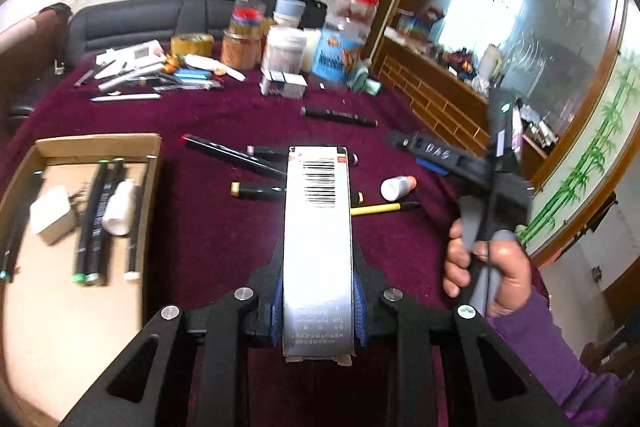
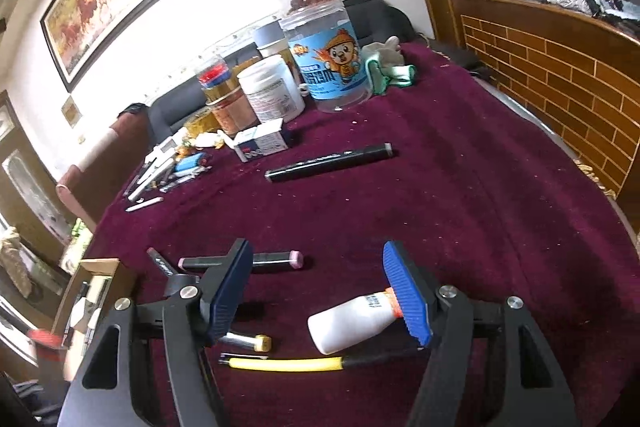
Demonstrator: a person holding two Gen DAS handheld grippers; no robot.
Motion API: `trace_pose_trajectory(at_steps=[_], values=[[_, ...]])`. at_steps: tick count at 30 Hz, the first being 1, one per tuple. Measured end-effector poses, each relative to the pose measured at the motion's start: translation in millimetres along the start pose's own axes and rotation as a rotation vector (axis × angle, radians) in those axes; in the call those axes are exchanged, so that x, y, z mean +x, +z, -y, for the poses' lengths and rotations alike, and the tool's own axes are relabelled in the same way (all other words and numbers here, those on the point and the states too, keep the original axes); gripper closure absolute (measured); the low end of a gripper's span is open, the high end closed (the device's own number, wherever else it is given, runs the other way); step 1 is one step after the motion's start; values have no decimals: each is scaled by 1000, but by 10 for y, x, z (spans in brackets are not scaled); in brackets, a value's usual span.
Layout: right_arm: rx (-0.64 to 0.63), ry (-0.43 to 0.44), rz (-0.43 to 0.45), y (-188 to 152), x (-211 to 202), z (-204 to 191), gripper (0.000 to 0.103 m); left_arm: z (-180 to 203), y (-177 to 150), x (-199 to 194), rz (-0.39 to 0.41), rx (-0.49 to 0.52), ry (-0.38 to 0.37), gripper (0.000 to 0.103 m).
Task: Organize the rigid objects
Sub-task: 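Carry the white box with the left tool while the right tool grasps the black tape roll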
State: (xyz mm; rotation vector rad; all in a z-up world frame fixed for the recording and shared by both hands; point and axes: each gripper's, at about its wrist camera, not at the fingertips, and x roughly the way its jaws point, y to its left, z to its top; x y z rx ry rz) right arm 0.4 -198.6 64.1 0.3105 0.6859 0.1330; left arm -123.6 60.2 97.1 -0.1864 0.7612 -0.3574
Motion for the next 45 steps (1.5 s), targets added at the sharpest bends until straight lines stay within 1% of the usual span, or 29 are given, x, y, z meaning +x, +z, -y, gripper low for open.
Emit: trace_pose_trajectory(at_steps=[6,8,11,14,16,18,20,23,25,29,30,31,32,33,34,35,36,37,39,41,44,45], values=[[-65,-107,22,-46,33,-80,36,-225,-138,-351,53,-45,-15,75],[-75,-114,24,-47,33,-112,36,-299,-181,-459,71,-55,-9,75],[-80,-86,-1,-56,-11,-200,36,-446,-253,-614,89,-80,-8,75],[-116,-19,-47,-71,-46,-374,36,-543,-349,-677,97,-94,2,75],[-155,33,-97,-86,-2,-523,36,-615,-395,-661,87,-109,3,75],[-218,49,-148,-109,92,-685,36,-688,-431,-638,79,-130,3,75],[-285,39,-174,-152,180,-825,36,-756,-446,-632,79,-145,7,75],[-374,-3,-174,-193,299,-982,36,-853,-470,-641,80,-165,13,75],[-457,-39,-163,-225,368,-1092,36,-906,-486,-649,76,-178,19,75],[-576,-81,-153,-290,454,-1231,36,-1058,-543,-680,69,-216,36,75],[-598,-92,-151,-302,481,-1263,38,-1104,-557,-683,66,-228,42,75],[-608,-95,-150,-295,505,-1278,47,-1139,-568,-689,65,-236,47,75],[-612,-91,-154,-287,532,-1292,53,-1183,-583,-698,64,-248,54,75],[-610,-87,-167,-274,569,-1306,68,-1214,-590,-707,64,-256,57,75],[-605,-86,-180,-266,606,-1312,78,-1252,-606,-723,64,-267,62,75],[-594,-90,-198,-253,657,-1314,83,-1290,-621,-737,64,-277,67,75],[-585,-95,-209,-249,689,-1315,95,-1314,-635,-749,64,-283,73,75],[-572,-98,-224,-247,723,-1310,100,-1336,-646,-761,65,-289,79,75],[-554,-98,-236,-257,749,-1308,101,-1384,-678,-785,66,-300,90,75],[-551,-104,-225,-263,714,-1303,101,-1438,-696,-799,64,-308,95,75],[-536,-91,-206,-235,618,-1267,100,-1503,-725,-815,60,-327,95,75],[-519,-88,-200,-204,582,-1232,93,-1528,-720,-815,60,-331,95,75]])
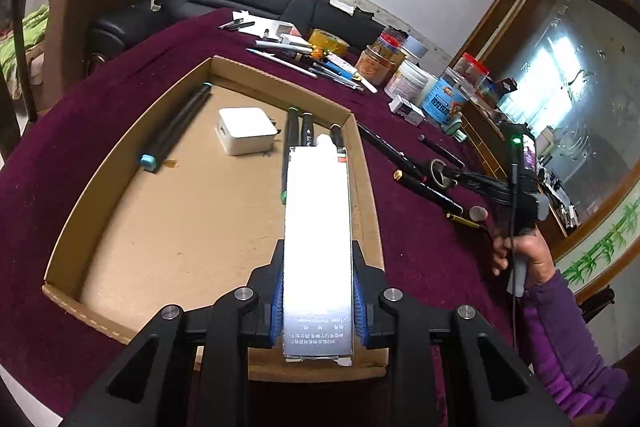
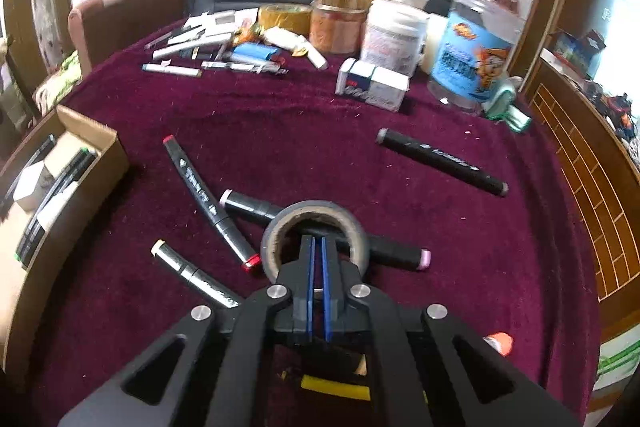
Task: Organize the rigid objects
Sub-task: 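Carry the white box with the left tool while the right tool grasps the black tape roll, then lower the white box into the cardboard box and open the left tool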
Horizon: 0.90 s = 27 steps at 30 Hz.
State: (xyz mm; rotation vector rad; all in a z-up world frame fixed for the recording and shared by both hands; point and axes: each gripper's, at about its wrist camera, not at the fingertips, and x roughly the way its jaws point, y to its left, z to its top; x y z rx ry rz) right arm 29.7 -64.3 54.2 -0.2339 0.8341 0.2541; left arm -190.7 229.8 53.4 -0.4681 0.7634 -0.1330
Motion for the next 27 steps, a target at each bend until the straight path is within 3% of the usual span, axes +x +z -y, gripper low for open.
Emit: trace_pose_trajectory(at_steps=[1,3,7,11,12,13,15,22,27], values=[[26,8,-1,3,-28,61,76,-15,-3,-12,3,-3,2,75],[91,31,14,-9,-104,192,62,-36,-6,-26,8,-7,3,75],[126,128,6,-3,-141,198,62,-67,-8,-20,9,-11,4,75],[66,112,-27,43,52,-35,62,-88,-9,-29,7,-13,13,75],[57,103,-34,33,110,-72,64,-106,-9,-36,8,-16,18,75],[51,93,-38,31,155,-99,78,-122,-8,-41,9,-18,21,75],[50,91,-44,25,216,-137,96,-165,-1,-52,11,-23,28,75],[83,107,29,47,-150,-121,96,-281,44,-5,1,-47,39,75],[103,204,96,59,-476,-241,96,-278,61,13,-4,-44,52,75]])
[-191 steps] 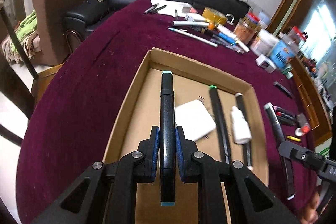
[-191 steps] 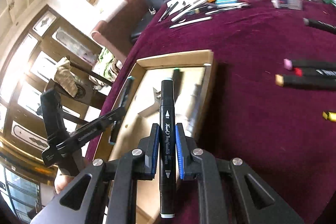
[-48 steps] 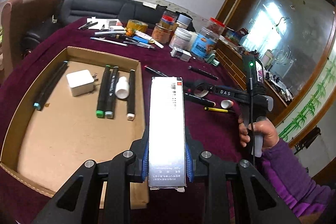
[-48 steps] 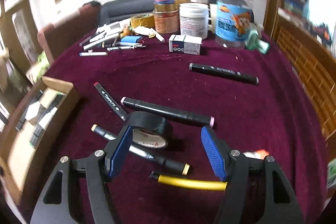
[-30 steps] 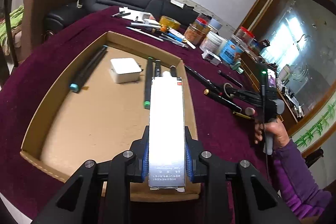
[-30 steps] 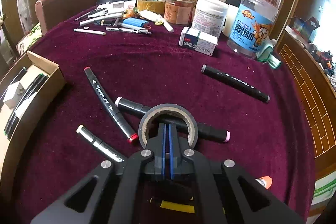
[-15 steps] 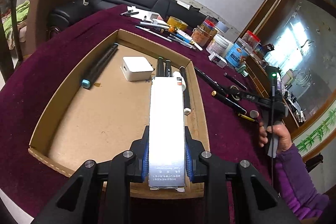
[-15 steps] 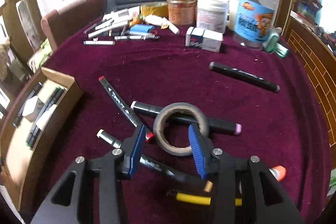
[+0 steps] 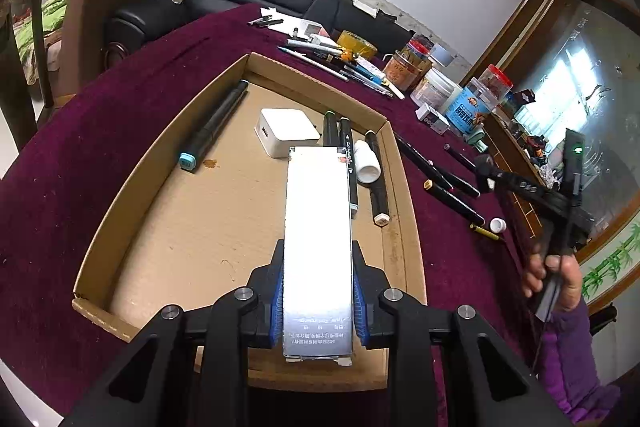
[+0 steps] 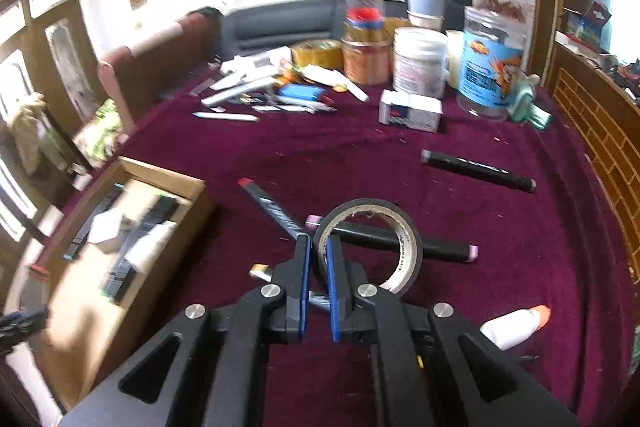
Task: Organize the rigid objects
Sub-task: 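Lower the white box into the cardboard box and open the left tool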
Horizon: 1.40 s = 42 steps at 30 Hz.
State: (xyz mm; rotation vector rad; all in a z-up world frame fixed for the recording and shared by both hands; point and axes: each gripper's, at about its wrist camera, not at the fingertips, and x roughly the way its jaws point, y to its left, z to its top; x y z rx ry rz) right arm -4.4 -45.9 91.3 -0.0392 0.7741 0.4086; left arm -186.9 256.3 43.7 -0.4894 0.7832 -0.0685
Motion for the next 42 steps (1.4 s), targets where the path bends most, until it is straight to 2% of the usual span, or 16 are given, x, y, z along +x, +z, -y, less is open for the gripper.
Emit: trace_pose_trajectory(at_steps=[4,10,19,23,29,34,38,42], values=[[-24,78,31,-10,-115,-260,96,0,5,-38,10,12,31,75],[-53,158,41,-71,-190,-540,96,-69,54,20,-23,-12,61,75],[-72,176,46,-188,-252,-637,96,-58,29,80,-41,-3,73,75],[-70,179,47,-214,-254,-643,96,-51,56,158,-79,-3,77,75],[-54,179,63,-230,-327,-631,96,43,335,387,-212,69,153,75],[-37,174,77,-258,-419,-550,96,54,578,833,-345,93,190,75],[-15,172,68,-257,-409,-484,96,102,808,1061,-354,89,204,75],[-21,167,63,-272,-425,-508,96,136,1015,1258,-319,113,236,75]])
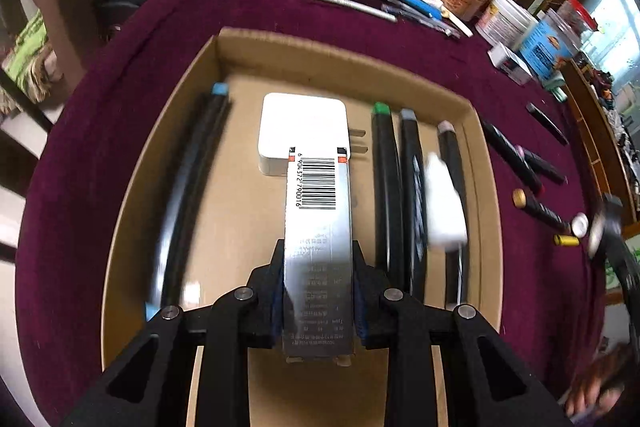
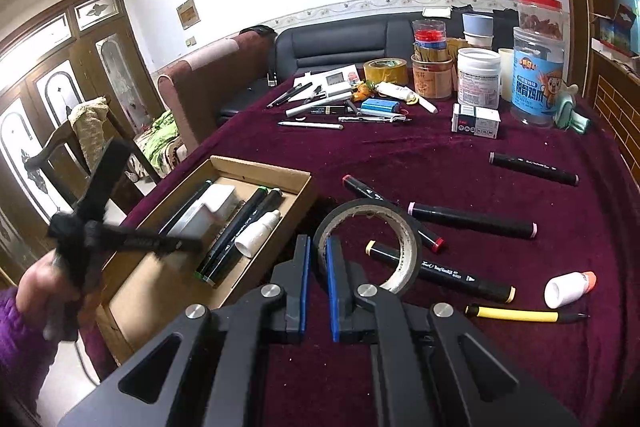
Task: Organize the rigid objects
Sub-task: 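Lower the white box into the cardboard box and open the left tool, then lower the black tape roll into the cardboard box and open the right tool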
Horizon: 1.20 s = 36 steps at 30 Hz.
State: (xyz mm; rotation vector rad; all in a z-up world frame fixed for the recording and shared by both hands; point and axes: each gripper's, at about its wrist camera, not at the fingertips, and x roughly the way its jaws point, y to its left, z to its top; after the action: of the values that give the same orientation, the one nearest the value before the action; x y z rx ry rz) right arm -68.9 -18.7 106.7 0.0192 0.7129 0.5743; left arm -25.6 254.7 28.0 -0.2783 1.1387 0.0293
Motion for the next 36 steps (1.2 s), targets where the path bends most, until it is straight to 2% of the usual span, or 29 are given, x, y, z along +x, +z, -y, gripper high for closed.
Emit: trace_pose_trajectory(at_steps=[2,4,6,11,14,16,20,22,25,27,31,35,36], values=[[-8,3,-1,3,-17,-33,96,-49,63,23,9,-21,-16,75],[-21,6,-2,14,-29,-87,96,-139,49,-19,7,-77,-80,70],[-37,24,-13,31,-12,-165,96,-199,-35,-110,18,-99,-123,54],[-81,109,-82,85,216,-490,96,-337,-373,-520,97,-86,-163,33],[-96,173,-145,109,474,-748,96,-535,-594,-790,163,-107,-172,30],[-91,232,-192,141,664,-938,96,-712,-795,-1011,234,-124,-173,29],[-45,383,-293,245,1045,-1334,95,-987,-1105,-1304,357,-149,-161,17],[-36,417,-329,277,1225,-1524,95,-1172,-1251,-1384,395,-180,-165,15],[3,443,-379,319,1548,-1742,95,-1404,-1392,-1387,408,-246,-186,15],[23,431,-394,331,1692,-1832,95,-1533,-1463,-1363,404,-284,-211,15],[-42,310,-375,333,1838,-1991,93,-1625,-1515,-1315,409,-289,-207,15],[-16,311,-397,297,1922,-1990,92,-1619,-1487,-1218,391,-287,-231,15],[10,332,-413,287,1947,-1965,88,-1609,-1484,-1206,388,-285,-233,15]])
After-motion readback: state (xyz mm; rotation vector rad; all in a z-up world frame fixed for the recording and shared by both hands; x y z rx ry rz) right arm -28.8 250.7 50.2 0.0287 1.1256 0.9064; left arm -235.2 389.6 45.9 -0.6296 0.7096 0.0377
